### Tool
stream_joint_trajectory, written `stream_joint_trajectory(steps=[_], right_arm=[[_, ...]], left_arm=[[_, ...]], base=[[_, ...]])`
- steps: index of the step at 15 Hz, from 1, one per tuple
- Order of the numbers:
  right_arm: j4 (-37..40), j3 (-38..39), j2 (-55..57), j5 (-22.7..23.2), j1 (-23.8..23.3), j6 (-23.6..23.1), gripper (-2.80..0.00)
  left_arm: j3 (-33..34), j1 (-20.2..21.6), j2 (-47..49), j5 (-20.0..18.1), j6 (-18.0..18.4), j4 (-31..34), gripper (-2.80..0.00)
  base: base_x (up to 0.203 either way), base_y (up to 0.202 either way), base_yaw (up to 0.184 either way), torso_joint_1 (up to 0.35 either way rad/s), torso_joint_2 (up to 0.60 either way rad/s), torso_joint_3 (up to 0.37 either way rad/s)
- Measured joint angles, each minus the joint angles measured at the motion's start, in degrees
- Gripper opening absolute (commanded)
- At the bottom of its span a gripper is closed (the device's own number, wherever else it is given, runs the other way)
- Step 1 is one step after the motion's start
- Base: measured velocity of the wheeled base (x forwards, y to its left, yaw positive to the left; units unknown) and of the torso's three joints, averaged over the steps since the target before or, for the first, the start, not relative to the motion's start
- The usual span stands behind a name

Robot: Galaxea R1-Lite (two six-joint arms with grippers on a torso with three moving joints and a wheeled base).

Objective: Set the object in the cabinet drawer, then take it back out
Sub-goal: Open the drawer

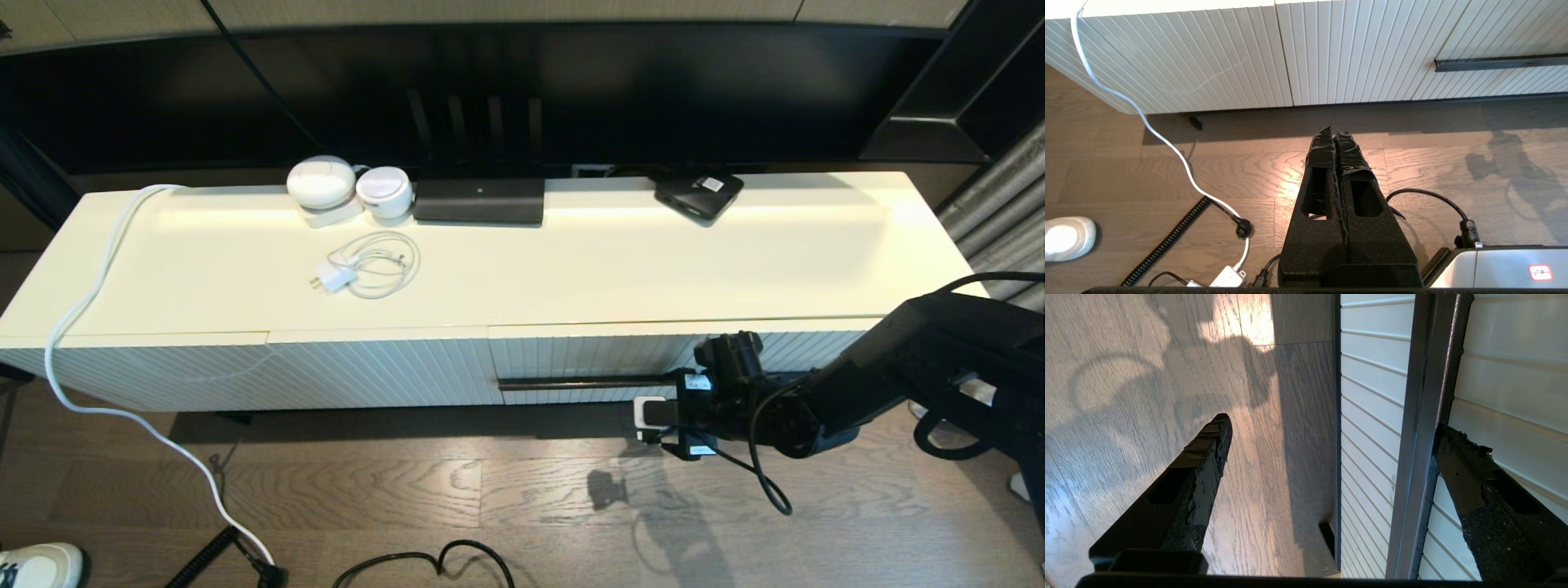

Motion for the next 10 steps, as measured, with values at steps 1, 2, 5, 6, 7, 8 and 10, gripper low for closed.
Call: stream_joint_trajectory(steps=[1,2,5,6,7,8,10], right_arm=[[0.1,0.3,0.0,0.0,0.0,0.0,0.0],[0.2,0.6,-0.1,0.0,0.0,0.0,0.0],[0.5,2.1,-0.6,-0.1,0.1,-0.1,0.0],[0.7,2.8,-0.8,0.0,0.1,0.0,0.0],[0.7,3.5,-1.0,-0.1,0.2,0.0,0.0],[0.8,4.2,-1.3,-0.1,0.2,0.0,0.0],[0.7,5.1,-1.6,-0.1,0.4,0.1,0.0]], left_arm=[[0.0,0.0,0.0,0.0,0.0,0.0,-2.8],[0.0,0.0,0.0,0.0,0.0,0.0,-2.8],[0.0,0.0,0.0,0.0,0.0,0.0,-2.8],[0.0,0.0,0.0,0.0,0.0,0.0,-2.8],[0.0,0.0,0.0,0.0,0.0,0.0,-2.8],[0.0,0.0,0.0,0.0,0.0,0.0,-2.8],[0.0,0.0,0.0,0.0,0.0,0.0,-2.8]], base=[[0.0,0.0,0.0,0.0,0.0,0.0],[0.0,0.0,0.0,0.0,0.0,0.0],[0.0,0.0,0.0,0.0,0.0,0.0],[0.0,0.0,0.0,0.0,0.0,0.0],[0.0,0.0,0.0,0.0,0.0,0.0],[0.0,0.0,0.0,0.0,0.0,0.0],[0.0,0.0,0.0,0.0,0.0,0.0]])
